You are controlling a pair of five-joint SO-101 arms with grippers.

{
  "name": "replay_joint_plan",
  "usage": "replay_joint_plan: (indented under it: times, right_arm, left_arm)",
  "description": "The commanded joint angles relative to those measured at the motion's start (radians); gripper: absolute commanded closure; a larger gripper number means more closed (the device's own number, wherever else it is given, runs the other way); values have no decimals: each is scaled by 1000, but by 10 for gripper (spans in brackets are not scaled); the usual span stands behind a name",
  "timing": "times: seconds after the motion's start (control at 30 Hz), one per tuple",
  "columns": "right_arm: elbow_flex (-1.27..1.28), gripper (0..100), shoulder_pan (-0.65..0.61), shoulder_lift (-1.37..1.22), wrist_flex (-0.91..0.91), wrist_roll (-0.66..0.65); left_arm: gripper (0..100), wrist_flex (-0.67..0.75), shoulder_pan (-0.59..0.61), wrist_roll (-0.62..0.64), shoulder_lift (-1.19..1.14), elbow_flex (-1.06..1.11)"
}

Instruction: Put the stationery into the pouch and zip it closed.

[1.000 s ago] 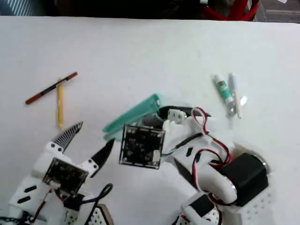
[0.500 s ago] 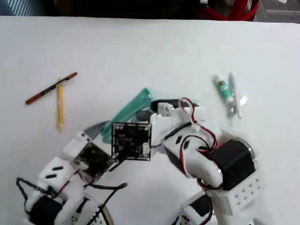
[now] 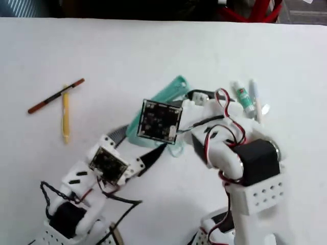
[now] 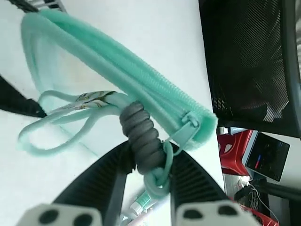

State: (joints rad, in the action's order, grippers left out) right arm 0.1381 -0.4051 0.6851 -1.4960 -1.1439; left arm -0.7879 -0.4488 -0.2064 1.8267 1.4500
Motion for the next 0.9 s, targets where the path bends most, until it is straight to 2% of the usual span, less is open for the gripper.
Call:
replay_joint_plan:
  times: [0.0, 0.13, 0.23, 0.47, 0.57, 0.63, 0.73, 0.87]
  right_arm:
    - [114, 979, 33, -15, 70, -23]
    - [206, 979, 70, -16, 154, -23]
    - [270, 979, 85, -22, 213, -21]
    - [402, 979, 93, -22, 340, 43]
    - [402, 980, 94, -12, 348, 80]
    - [385, 980, 111, -1, 348, 132]
    - [344, 980, 163, 39, 364, 249]
    - [298, 980, 265, 125, 441, 506]
  left_arm:
    - [752, 157, -130, 92, -1, 71]
    - [798, 347, -127, 98, -1, 180]
    - [804, 423, -105, 98, -1, 230]
    - [806, 466, -61, 104, -2, 242]
    - [889, 463, -59, 103, -1, 238]
    - [976, 463, -30, 104, -1, 207]
    - [958, 463, 15, 107, -1, 153]
    - [976, 463, 16, 101, -2, 109]
